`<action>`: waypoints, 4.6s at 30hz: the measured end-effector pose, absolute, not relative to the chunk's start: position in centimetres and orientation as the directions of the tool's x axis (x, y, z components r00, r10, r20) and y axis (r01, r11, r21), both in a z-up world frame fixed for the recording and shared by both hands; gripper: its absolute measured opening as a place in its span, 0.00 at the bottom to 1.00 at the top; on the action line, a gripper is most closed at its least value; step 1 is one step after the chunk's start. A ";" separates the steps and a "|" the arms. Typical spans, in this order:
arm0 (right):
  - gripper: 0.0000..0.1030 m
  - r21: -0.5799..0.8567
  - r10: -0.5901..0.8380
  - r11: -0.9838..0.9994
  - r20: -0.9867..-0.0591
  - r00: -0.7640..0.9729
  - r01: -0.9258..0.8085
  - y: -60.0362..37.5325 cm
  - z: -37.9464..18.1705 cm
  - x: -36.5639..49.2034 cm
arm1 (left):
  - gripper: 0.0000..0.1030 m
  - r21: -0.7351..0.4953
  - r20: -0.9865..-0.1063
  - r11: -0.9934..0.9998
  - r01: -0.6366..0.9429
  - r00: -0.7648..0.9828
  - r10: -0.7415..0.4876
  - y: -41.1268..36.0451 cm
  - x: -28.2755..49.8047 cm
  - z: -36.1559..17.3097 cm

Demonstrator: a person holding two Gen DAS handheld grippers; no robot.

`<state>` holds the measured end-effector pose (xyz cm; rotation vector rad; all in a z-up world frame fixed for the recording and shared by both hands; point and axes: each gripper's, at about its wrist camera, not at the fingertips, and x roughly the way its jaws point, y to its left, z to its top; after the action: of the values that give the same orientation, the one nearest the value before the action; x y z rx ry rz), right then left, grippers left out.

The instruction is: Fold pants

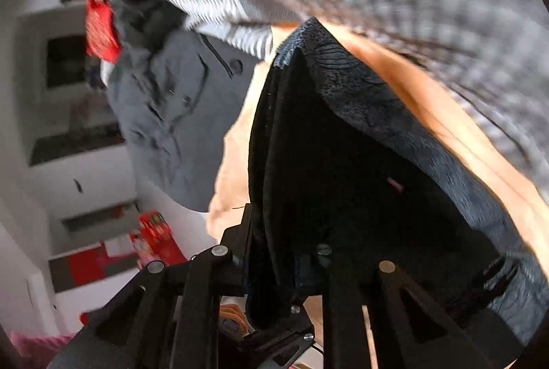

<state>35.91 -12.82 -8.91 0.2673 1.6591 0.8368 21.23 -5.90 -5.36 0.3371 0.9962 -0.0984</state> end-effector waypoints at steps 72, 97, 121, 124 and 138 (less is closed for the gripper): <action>0.45 0.552 0.489 0.831 -0.780 0.389 0.063 -57.2 -12.1 25.2 | 0.70 0.094 -0.978 0.905 0.414 0.209 0.006 -31.9 21.8 -11.1; 0.28 0.597 0.565 0.802 -0.760 0.321 0.002 -56.9 -13.3 27.1 | 0.70 0.077 -0.988 0.903 0.422 0.155 0.012 -32.0 23.3 -15.1; 0.08 0.642 0.522 0.737 -0.739 0.426 0.212 -60.0 -12.0 21.2 | 0.70 -0.002 -0.989 0.899 0.439 0.132 -0.066 -31.5 22.1 -16.2; 0.08 0.627 0.525 0.771 -0.726 0.444 0.113 -57.9 -9.9 21.6 | 0.71 0.012 -0.987 0.904 0.428 0.150 -0.058 -31.7 22.0 -16.7; 0.04 0.617 0.549 0.760 -0.778 0.304 0.206 -56.2 -15.9 20.4 | 0.79 -0.049 -0.992 0.937 0.347 0.096 -0.087 -29.2 23.0 -17.6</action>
<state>20.39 -56.16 -15.86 0.7164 1.2694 0.2554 22.99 -29.15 -17.62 0.2176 1.4419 -0.3256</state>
